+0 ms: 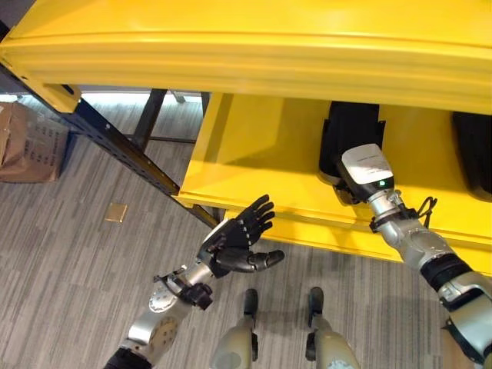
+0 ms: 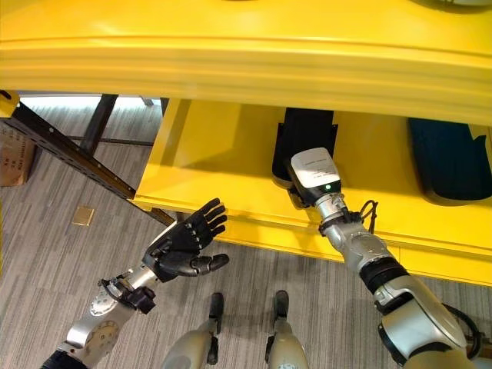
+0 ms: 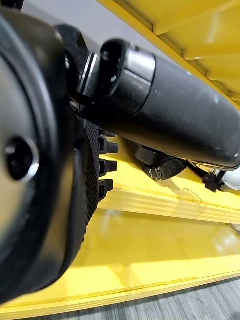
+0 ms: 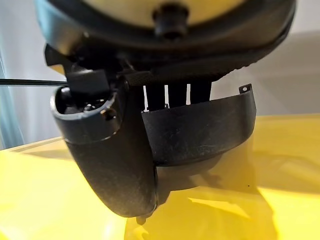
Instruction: Move parts from the plastic box to the shelf.
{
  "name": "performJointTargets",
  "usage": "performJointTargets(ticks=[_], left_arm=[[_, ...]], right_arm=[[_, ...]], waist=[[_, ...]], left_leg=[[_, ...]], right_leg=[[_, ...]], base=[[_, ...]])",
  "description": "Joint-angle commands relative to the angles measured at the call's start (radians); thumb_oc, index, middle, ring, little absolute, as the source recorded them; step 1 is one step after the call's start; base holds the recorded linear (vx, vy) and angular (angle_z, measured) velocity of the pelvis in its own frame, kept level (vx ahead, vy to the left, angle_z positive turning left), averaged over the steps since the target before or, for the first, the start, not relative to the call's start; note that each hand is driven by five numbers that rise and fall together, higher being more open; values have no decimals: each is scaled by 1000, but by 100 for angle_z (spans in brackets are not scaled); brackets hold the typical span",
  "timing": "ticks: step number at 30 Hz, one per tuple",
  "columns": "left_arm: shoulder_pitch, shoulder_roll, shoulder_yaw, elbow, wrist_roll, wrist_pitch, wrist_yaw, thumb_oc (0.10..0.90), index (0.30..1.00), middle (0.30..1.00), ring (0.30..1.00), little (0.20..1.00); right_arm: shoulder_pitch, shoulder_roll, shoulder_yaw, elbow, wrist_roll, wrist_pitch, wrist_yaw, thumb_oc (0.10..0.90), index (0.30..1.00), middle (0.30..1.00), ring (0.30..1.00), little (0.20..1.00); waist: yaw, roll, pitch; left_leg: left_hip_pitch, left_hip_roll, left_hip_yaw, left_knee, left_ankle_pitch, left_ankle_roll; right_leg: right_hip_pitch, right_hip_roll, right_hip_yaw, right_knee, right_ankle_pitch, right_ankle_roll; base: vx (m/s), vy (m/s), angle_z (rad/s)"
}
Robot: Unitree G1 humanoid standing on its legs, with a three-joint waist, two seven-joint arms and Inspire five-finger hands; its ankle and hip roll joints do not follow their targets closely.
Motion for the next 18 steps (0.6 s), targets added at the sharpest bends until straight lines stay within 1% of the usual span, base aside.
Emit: performJointTargets(ticks=[1,5,10,18], left_arm=[[-40,17,23,-151,-1,-75,-19,900,1000,1000,1000,1000],[-32,18,23,-152,-1,-78,-27,900,1000,1000,1000,1000],[-18,18,21,-159,-9,-80,-31,900,1000,1000,1000,1000],[-9,14,6,-166,-15,-84,-21,900,1000,1000,1000,1000]], right_arm=[[-155,-145,16,133,-63,91,-8,400,300,300,300,300],[-161,-158,19,135,-70,95,-19,400,300,300,300,300],[-157,-181,-5,120,-95,114,-47,400,300,300,300,300],[-146,-190,-35,108,-118,131,-96,400,300,300,300,300]], waist=[[28,-26,-20],[26,-22,-22],[17,-18,-28],[8,-13,-35]], left_leg=[[8,-6,47,66,-65,21],[11,-7,50,67,-67,19],[19,-7,57,66,-70,18],[30,-7,62,63,-72,17]], right_leg=[[29,-70,-14,101,-113,32],[31,-71,-12,100,-113,32],[34,-72,-9,103,-117,30],[39,-72,-5,101,-119,30]], base=[[0,0,0],[0,0,0],[0,0,0],[7,9,-2]])
